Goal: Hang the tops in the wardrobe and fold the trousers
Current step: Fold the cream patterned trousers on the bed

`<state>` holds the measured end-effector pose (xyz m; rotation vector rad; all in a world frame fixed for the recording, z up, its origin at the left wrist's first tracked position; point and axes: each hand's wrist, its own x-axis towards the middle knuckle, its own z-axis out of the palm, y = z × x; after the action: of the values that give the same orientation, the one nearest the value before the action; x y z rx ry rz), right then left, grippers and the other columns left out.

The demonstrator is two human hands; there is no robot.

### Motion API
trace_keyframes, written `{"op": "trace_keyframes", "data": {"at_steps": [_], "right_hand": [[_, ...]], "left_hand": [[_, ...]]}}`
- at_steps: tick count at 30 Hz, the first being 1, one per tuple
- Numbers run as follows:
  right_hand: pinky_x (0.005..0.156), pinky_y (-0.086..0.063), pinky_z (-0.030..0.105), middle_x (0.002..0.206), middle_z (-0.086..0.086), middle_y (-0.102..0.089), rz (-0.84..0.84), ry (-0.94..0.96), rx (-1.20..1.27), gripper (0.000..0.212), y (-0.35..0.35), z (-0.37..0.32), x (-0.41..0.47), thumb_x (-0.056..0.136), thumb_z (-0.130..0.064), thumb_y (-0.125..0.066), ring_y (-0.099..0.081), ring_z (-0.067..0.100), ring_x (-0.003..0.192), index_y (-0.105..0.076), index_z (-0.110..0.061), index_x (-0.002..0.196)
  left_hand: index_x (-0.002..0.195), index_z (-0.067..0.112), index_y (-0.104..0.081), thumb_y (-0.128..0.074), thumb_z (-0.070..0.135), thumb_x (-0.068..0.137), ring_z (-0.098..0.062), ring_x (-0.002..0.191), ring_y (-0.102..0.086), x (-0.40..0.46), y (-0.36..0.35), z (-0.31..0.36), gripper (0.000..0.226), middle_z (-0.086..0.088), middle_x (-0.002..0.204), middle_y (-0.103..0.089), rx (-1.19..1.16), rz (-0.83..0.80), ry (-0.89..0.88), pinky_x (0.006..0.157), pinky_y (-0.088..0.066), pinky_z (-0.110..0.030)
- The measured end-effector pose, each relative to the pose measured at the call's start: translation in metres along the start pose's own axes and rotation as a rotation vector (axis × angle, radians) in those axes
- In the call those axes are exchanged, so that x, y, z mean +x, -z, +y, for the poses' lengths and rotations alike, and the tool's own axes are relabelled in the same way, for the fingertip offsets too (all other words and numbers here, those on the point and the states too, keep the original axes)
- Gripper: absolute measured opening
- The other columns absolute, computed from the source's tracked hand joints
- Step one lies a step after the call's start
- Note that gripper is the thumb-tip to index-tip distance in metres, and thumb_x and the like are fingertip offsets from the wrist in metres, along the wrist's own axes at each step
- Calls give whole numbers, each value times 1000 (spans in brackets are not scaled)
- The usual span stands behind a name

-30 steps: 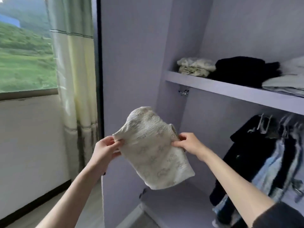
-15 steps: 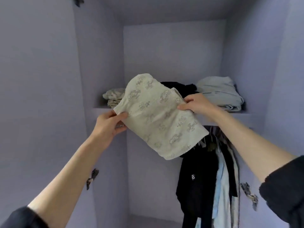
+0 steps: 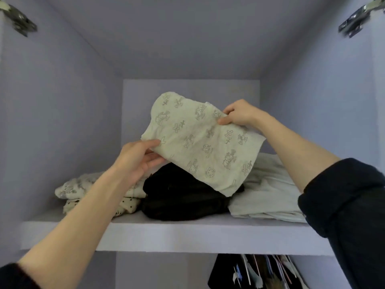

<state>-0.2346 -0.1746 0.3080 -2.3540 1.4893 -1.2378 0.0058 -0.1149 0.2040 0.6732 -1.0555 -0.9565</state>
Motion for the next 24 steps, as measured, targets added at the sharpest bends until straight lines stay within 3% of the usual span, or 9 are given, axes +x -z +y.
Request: {"op": "trace_keyframes", "data": {"at_steps": [6,9,11,14,16,18,19,21,24], "right_hand": [[74,-48,28,91,5,-67,-51,46,-93,26,-29,13,83,82,-21,-72,-59,17,82,-69,-5,103],[83,-49,32,109,11,-69,-123,46,-279,20,-68,30,108,85,-21,-68,-62,20,92,-69,-8,99],[97,-45,32,121,3,-64,-204,60,-389,22,-90,37,108,91,-24,-60,-58,21,111,-67,-14,110],[91,-37,27,105,-5,-60,-307,88,-449,29,-100,32,94,100,-33,-42,-51,21,110,-64,-16,95],[88,-35,27,98,-2,-58,-314,95,-442,33,-100,23,83,102,-35,-34,-49,22,106,-55,-18,82],[91,-35,29,107,2,-58,-308,98,-457,36,-100,20,72,102,-38,-30,-48,23,111,-57,-18,89],[98,-33,30,123,4,-56,-316,94,-483,42,-102,23,67,102,-40,-27,-46,24,121,-60,-16,109],[111,-22,33,151,4,-35,-386,56,-492,50,-113,36,53,103,-40,-20,-30,23,139,-40,-17,142],[113,-16,29,155,5,-25,-479,22,-351,48,-135,61,32,104,-33,-18,-23,19,142,-30,-14,147]], "left_hand": [[97,-1,-56,-62,4,87,-25,76,-68,62,11,-21,13,-18,87,-67,39,78,126,57,-59,-28],[73,2,-56,-63,25,90,-10,37,-50,73,29,-37,29,-3,47,-59,632,142,151,34,-36,-15],[63,4,-52,-56,46,90,-12,37,-50,78,39,-38,50,-2,42,-53,1216,106,131,37,-36,-19],[88,6,-56,-49,60,87,-28,88,-62,92,37,-26,54,-11,87,-65,1710,187,-116,74,-49,-34],[94,14,-52,-49,43,92,-29,103,-56,106,22,-20,29,-9,105,-60,1591,171,-360,84,-46,-35],[108,14,-57,-45,28,95,-30,116,-50,125,0,-23,22,-11,120,-56,1464,53,-550,97,-41,-40],[121,15,-55,-42,26,96,-29,125,-44,133,-10,-29,30,-11,131,-51,1448,-23,-551,104,-36,-42],[140,15,-40,-35,28,100,-25,138,-29,140,-25,-53,42,-8,148,-35,1440,-206,-347,114,-22,-40],[145,10,-30,-21,31,104,-21,141,-24,135,-33,-91,48,-8,153,-27,1506,-470,77,115,-15,-31]]}}
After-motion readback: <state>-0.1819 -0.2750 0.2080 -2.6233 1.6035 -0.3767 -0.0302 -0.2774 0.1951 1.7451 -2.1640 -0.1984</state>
